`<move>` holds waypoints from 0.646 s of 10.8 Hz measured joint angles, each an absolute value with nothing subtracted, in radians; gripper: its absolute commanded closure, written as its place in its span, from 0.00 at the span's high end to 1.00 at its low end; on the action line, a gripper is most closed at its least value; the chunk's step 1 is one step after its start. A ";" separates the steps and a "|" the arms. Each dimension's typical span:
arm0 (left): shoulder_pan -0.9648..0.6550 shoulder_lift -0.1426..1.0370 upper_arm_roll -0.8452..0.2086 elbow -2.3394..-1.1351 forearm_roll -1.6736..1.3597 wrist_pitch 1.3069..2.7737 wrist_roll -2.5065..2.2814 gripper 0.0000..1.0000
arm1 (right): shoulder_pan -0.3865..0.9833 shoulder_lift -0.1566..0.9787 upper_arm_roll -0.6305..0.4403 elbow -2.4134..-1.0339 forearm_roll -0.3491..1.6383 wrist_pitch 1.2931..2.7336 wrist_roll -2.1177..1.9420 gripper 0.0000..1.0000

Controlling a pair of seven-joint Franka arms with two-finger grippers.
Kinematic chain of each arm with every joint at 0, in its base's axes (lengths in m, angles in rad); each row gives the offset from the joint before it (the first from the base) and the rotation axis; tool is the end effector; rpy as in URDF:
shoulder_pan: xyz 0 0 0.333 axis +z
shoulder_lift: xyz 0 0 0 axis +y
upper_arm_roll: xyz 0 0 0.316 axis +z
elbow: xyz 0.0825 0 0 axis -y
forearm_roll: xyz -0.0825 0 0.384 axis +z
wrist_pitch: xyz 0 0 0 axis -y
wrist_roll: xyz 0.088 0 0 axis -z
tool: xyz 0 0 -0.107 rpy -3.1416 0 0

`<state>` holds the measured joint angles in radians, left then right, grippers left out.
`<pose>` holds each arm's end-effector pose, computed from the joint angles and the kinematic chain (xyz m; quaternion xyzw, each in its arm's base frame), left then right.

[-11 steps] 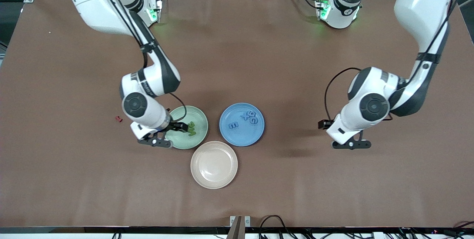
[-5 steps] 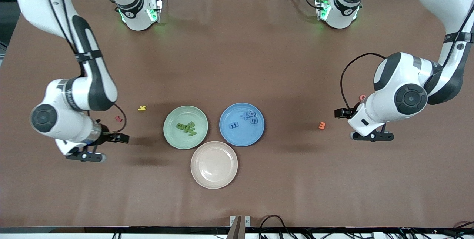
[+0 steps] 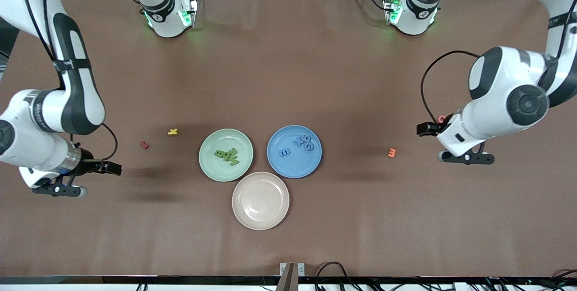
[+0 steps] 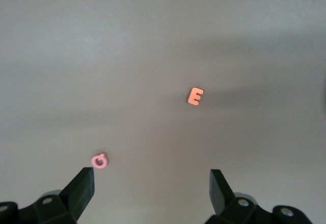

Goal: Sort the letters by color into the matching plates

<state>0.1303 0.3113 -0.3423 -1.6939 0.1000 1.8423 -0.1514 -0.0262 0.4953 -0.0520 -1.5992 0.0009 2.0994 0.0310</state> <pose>0.6178 -0.1067 0.4117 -0.9965 0.0432 0.0715 0.0082 0.6833 -0.0489 0.3450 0.9986 -0.0516 0.0025 0.0120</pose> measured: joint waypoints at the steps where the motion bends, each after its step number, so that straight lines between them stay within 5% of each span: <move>1: 0.109 0.271 -0.305 -1.704 0.085 1.838 -0.131 1.00 | -0.028 0.465 -0.052 -1.593 -0.003 2.057 0.031 1.00; 7: 0.003 0.052 -0.133 -1.699 -0.030 1.824 -0.123 1.00 | -0.029 0.235 -0.061 -1.497 -0.047 1.647 0.031 1.00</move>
